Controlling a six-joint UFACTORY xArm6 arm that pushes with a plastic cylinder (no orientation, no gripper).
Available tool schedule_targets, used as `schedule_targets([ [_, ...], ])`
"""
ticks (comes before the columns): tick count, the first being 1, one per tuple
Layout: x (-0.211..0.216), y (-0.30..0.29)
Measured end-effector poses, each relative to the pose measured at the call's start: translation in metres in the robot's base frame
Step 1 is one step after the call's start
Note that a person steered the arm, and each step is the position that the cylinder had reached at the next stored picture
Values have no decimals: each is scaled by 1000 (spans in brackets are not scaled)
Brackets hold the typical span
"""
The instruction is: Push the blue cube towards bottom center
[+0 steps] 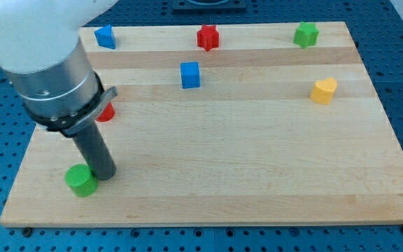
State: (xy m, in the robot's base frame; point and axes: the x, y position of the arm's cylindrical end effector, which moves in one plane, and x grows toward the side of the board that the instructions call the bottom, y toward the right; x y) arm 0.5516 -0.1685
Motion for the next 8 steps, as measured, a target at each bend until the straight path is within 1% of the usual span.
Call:
schedule_targets([
  [2,1,-26],
  [3,1,-26],
  [4,-9,-19],
  [6,-70,50],
  [7,-109,67],
  [8,-151,67],
])
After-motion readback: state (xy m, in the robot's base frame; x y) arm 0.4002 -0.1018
